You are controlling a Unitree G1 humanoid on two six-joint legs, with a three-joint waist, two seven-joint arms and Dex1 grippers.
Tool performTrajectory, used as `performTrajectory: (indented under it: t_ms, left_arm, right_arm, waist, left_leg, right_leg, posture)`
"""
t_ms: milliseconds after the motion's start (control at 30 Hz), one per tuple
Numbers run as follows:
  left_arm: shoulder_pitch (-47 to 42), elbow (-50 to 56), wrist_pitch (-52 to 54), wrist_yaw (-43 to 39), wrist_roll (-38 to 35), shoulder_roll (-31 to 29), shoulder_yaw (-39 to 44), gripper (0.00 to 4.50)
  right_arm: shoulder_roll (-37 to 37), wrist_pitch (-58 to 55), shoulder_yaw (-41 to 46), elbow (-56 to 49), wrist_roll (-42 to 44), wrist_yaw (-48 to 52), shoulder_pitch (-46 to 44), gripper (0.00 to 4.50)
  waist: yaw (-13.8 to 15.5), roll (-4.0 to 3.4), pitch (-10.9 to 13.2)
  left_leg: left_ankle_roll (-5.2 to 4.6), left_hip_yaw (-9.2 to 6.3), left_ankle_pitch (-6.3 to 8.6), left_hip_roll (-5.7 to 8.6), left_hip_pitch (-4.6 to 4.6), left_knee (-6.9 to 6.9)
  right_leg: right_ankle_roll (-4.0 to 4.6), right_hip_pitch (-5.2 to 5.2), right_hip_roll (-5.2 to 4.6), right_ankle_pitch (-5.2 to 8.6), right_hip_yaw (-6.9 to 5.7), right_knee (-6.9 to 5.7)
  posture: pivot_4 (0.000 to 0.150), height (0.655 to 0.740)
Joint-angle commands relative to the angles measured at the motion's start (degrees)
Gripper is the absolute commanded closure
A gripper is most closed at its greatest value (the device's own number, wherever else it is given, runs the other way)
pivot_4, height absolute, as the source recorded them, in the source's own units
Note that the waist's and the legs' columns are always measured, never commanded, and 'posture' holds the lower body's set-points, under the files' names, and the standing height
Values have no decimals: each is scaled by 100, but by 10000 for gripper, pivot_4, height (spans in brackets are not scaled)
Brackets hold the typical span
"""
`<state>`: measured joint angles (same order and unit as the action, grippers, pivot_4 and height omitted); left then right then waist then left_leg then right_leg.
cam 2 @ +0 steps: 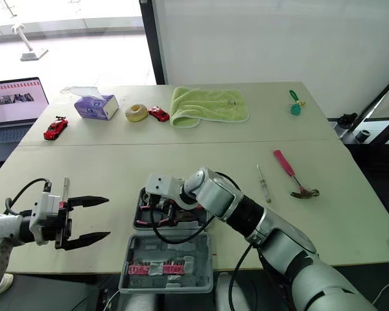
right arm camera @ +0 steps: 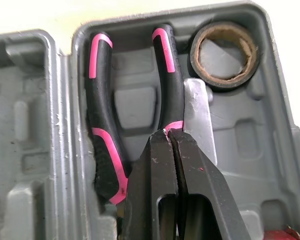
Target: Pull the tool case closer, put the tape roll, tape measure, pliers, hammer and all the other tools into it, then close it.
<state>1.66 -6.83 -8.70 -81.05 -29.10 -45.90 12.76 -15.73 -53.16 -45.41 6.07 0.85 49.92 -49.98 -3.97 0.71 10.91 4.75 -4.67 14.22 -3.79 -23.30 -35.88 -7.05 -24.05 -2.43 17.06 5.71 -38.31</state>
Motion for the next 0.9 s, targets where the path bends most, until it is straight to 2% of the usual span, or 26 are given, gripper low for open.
performTrajectory:
  t_ms: [33, 233, 367, 467, 567, 667, 767, 867, 900]
  left_arm:
    - [40, 129, -93, 13, -41, -28, 173, 0]
    - [24, 185, -72, 40, -52, -33, 147, 0]
    - [7, 178, -78, 41, -37, -31, 130, 0]
    - [-7, 174, -59, 31, -19, -45, 103, 0]
    - [17, 185, -27, 128, 232, -116, -33, 0]
    - [63, 311, 256, 333, 471, -164, -204, 0]
    - [48, 433, 538, 372, 388, -139, -261, 0]
    - [0, 390, 810, 402, 401, -180, -323, 8874]
    - [-30, 276, 801, 326, 430, -193, -353, 14048]
  right_arm:
    - [13, -265, -361, 741, -153, 20, 470, 44608]
    - [90, 30, -354, 1313, -290, 85, 816, 44608]
    - [163, 249, -292, 1383, -375, 66, 901, 44608]
    - [318, 501, 77, 1223, -323, -42, 899, 44608]
    - [448, 987, 764, 640, -213, -254, 804, 44608]
    - [208, 1260, 1338, -468, -101, -257, 826, 44608]
    - [-182, 837, 1810, -1625, 225, -78, 991, 44608]
    - [-455, 283, 2312, -2463, 690, 3, 1240, 45000]
    - [-764, 179, 2386, -2746, 783, 132, 1421, 45000]
  waist:
    - [-4, 6, -26]
    - [-1, 8, -152]
    - [-1, 8, -208]
    - [-7, 15, -219]
    - [-26, 17, -217]
    - [-15, 19, -181]
    - [10, 3, -151]
    - [10, 8, -146]
    - [9, 6, -145]
  left_leg:
    - [0, 0, 0, 0, 7, 0]
    - [-7, 10, 7, 1, 181, 72]
    - [-10, 10, 9, 1, 192, 82]
    - [-11, 9, 10, 1, 194, 83]
    - [-12, 8, 10, -2, 192, 85]
    - [-12, 8, 10, -3, 176, 84]
    - [-9, 6, 8, -1, 92, 69]
    - [-6, -9, 6, 0, 77, 72]
    - [-7, -9, 7, 0, 79, 76]
  right_leg:
    - [0, 8, 0, 0, 0, 1]
    - [21, 170, -7, 29, 0, 51]
    - [20, 182, -7, 41, 0, 57]
    - [20, 181, -6, 41, 0, 57]
    - [21, 176, -2, 41, 0, 56]
    - [21, 156, 1, 40, 3, 54]
    - [1, 79, -1, 28, 5, 38]
    - [2, 63, -1, 28, -7, 28]
    - [3, 63, -1, 29, -8, 29]
  posture:
    - [1500, 7400]
    - [1500, 7400]
    - [1500, 7400]
    - [1500, 7400]
    - [1500, 7400]
    - [1500, 7400]
    - [1500, 7400]
    - [1500, 7400]
    - [1500, 7400]
